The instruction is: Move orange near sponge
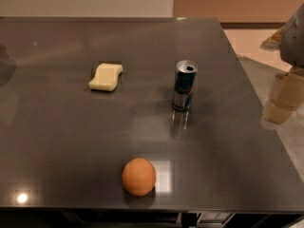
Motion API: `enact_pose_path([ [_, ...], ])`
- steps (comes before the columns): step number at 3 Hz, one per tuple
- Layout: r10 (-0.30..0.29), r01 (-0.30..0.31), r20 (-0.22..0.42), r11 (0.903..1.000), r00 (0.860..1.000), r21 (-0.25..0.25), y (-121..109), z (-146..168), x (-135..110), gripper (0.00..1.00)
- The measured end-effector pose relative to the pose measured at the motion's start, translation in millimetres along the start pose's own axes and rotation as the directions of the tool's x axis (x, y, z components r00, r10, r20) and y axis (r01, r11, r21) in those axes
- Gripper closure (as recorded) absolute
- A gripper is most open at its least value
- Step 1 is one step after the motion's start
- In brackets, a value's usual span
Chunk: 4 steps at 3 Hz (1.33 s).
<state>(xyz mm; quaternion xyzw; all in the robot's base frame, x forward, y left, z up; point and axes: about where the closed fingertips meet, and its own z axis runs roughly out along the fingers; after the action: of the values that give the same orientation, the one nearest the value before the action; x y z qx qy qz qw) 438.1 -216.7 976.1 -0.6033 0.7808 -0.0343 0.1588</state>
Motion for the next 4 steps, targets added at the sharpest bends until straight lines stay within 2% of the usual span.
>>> enact_pose_path([
  [2,-0.007,0.007,0.010,1.0000,1.000,-0.006,2.3,1.5,-2.9,0.00],
  [3,-0.085,0.097,0.141,0.9920,0.986,-0.081,33.8,18.8,-39.4,0.00],
  [4,-0.156,0.204,0.281,0.9671,0.947,-0.152,71.5,33.0,-75.7,0.00],
])
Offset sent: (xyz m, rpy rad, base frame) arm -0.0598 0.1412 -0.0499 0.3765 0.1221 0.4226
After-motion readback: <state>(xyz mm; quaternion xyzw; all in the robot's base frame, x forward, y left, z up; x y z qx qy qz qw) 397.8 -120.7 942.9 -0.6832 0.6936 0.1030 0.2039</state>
